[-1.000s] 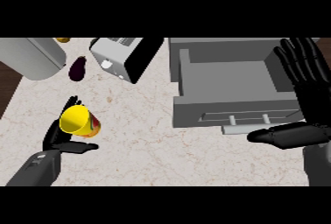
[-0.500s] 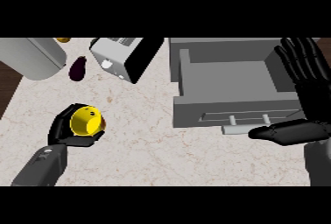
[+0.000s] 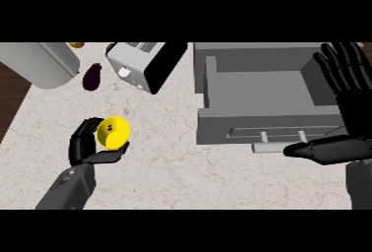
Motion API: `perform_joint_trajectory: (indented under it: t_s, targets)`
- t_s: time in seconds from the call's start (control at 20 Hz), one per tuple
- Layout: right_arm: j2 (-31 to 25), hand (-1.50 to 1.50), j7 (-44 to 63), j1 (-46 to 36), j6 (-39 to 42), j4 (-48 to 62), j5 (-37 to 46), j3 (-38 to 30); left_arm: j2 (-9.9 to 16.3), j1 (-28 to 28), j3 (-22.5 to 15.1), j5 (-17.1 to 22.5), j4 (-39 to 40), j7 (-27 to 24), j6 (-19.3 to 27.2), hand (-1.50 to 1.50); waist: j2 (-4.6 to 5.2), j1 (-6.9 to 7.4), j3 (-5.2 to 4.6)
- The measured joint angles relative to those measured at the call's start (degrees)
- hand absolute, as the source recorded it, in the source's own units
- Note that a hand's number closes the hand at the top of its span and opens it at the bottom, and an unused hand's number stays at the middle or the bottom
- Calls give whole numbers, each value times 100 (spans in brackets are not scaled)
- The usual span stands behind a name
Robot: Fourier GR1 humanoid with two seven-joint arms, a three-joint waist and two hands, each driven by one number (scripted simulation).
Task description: Pick up the cup, place it into the drawer and close the drawer
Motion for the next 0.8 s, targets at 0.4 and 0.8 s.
perform_joint_trajectory:
  t_s: [0.4, 0.8]
  targets:
    - [-56, -150, 129, 42, -14, -97, 14, -38, -276, -631, -361, -34, -657, 396, -409, 150, -56, 90, 11]
    - [-118, -150, 13, 174, 38, -18, 37, -149, -664, -1463, -818, -12, -1838, 1604, -430, 150, -95, 176, 22]
